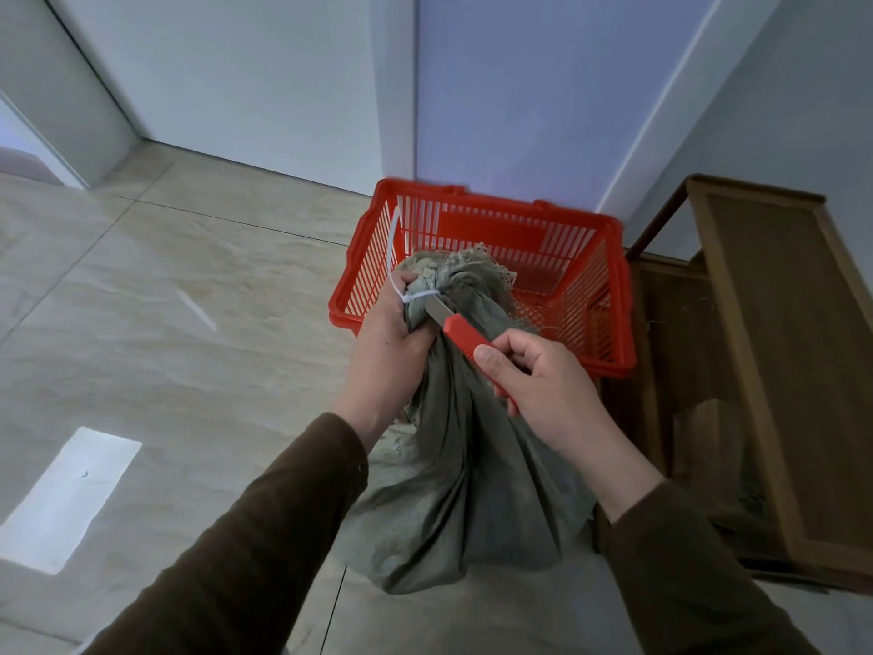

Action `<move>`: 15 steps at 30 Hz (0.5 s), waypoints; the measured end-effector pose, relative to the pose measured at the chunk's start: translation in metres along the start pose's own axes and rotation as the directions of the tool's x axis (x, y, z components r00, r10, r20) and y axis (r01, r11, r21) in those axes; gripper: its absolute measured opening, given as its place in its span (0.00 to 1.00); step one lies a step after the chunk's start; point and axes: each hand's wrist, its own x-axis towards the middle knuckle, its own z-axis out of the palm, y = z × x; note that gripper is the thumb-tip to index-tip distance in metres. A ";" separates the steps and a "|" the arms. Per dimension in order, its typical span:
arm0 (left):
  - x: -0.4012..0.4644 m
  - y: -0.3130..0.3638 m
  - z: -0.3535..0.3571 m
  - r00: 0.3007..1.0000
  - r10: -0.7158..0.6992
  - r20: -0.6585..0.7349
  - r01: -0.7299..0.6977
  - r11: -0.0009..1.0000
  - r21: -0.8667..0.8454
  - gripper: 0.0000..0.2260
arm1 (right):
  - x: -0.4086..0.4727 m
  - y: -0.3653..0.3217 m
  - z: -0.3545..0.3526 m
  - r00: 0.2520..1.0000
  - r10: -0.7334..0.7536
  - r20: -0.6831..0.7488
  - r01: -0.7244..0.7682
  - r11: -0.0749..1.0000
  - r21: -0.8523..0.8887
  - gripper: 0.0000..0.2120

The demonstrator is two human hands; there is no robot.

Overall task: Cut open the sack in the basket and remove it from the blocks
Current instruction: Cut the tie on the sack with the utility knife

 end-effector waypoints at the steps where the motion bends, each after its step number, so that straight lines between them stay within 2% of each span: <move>1: 0.000 0.001 0.000 1.000 -0.008 0.003 0.008 1.000 0.009 0.12 | -0.001 0.000 0.000 1.000 0.001 -0.012 -0.001 1.000 -0.007 0.14; 3: 0.000 0.001 0.001 1.000 0.003 0.005 -0.003 1.000 0.028 0.14 | -0.002 -0.002 0.002 1.000 -0.001 -0.021 0.001 1.000 -0.004 0.14; 7: -0.001 0.002 0.001 0.999 0.031 0.011 -0.031 0.999 0.015 0.14 | -0.001 -0.001 0.002 1.000 0.009 0.009 -0.010 0.989 0.148 0.13; 9: -0.001 0.001 0.004 1.000 0.019 -0.003 -0.019 1.000 -0.011 0.13 | -0.001 -0.001 0.002 1.000 0.016 -0.018 -0.014 0.991 0.131 0.13; 13: -0.003 0.003 0.009 1.000 0.018 -0.019 -0.019 0.998 -0.061 0.12 | -0.003 -0.004 0.003 0.993 0.096 0.069 -0.113 0.942 0.317 0.14; 14: -0.004 0.004 0.010 1.000 -0.003 -0.010 0.002 0.997 -0.077 0.12 | -0.003 -0.004 0.003 0.995 0.087 0.055 -0.099 0.956 0.275 0.14; 15: -0.005 0.004 0.011 0.999 -0.033 0.005 0.033 0.995 -0.095 0.12 | -0.003 -0.004 0.002 0.998 0.055 0.016 -0.057 0.987 0.153 0.14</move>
